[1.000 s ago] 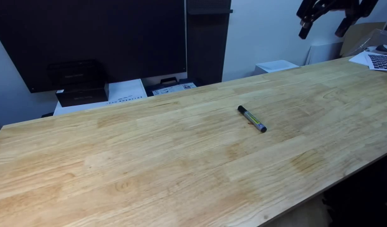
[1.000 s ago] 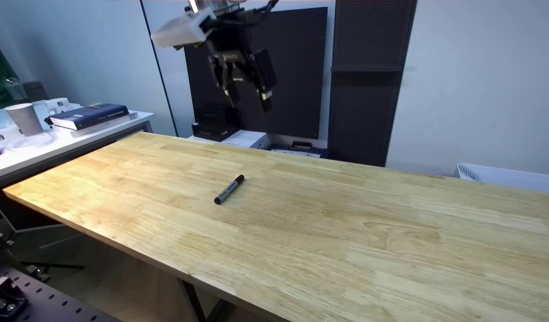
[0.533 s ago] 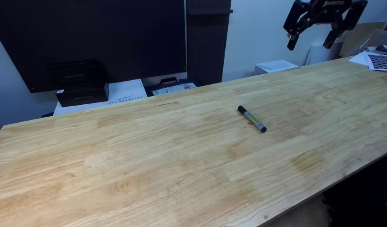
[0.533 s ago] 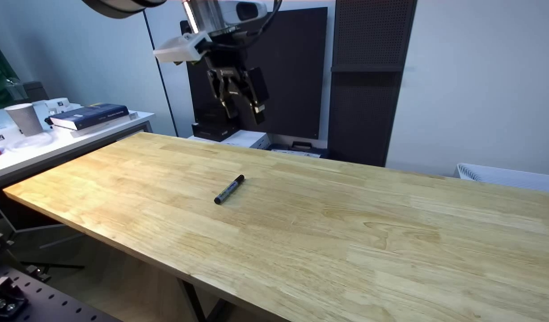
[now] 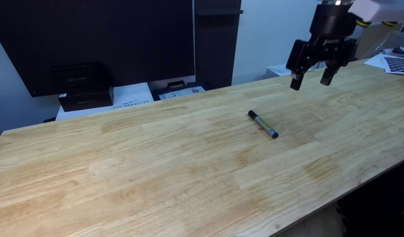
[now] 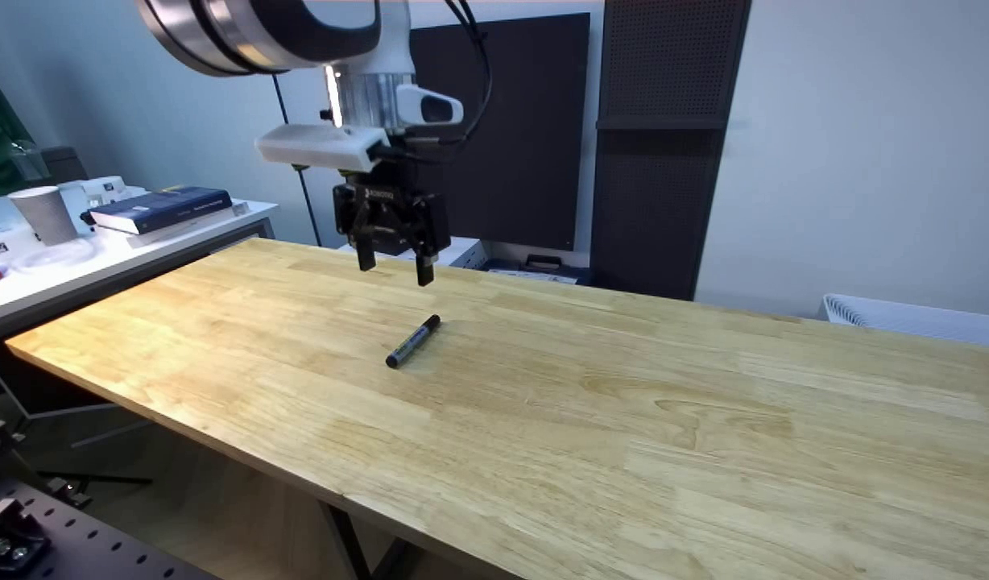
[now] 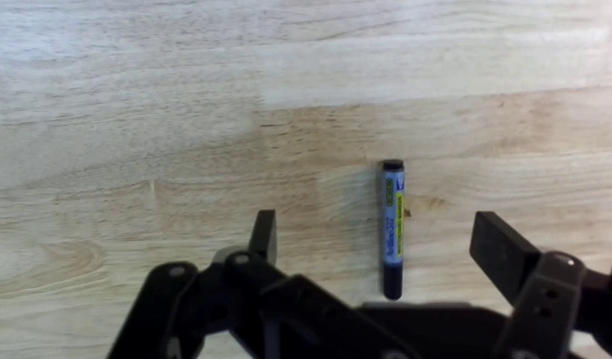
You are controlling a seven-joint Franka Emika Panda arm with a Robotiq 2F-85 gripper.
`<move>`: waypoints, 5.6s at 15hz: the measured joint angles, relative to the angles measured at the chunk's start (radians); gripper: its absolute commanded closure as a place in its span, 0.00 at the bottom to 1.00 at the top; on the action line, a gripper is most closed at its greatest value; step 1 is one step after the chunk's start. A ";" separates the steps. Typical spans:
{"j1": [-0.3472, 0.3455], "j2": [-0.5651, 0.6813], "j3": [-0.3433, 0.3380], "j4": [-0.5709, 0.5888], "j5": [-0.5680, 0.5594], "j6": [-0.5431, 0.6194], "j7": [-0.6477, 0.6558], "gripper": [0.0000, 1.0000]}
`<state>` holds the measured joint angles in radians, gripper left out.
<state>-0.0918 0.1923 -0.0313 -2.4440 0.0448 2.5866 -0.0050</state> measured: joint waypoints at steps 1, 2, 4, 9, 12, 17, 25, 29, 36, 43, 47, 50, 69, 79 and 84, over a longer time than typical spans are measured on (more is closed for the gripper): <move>0.002 0.036 0.004 0.016 0.002 -0.004 -0.029 0.00; 0.003 0.075 0.006 0.035 -0.003 -0.004 -0.045 0.00; 0.008 0.157 -0.001 0.082 -0.040 -0.002 -0.049 0.00; 0.060 0.353 -0.056 0.221 -0.162 0.028 -0.013 0.00; 0.104 0.429 -0.067 0.294 -0.163 0.069 0.036 0.00; 0.146 0.453 -0.052 0.345 -0.134 0.093 0.079 0.00; 0.143 0.494 -0.035 0.369 -0.059 0.096 0.080 0.53; 0.142 0.513 -0.035 0.378 -0.044 0.107 0.080 0.80; 0.139 0.510 -0.029 0.382 -0.017 0.112 0.083 0.95; 0.110 0.390 -0.072 0.372 0.011 0.041 0.129 0.95; 0.042 0.312 -0.110 0.368 -0.039 -0.071 0.036 0.95; -0.032 0.299 -0.123 0.369 -0.088 -0.136 -0.073 0.95; -0.124 0.655 -0.241 0.599 -0.258 0.103 -0.088 0.54; -0.214 0.654 -0.144 0.643 -0.157 0.054 -0.179 0.00; -0.213 0.580 -0.105 0.635 -0.135 0.002 -0.188 0.00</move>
<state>-0.3046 0.7722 -0.1365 -1.8093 -0.0906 2.5890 -0.1927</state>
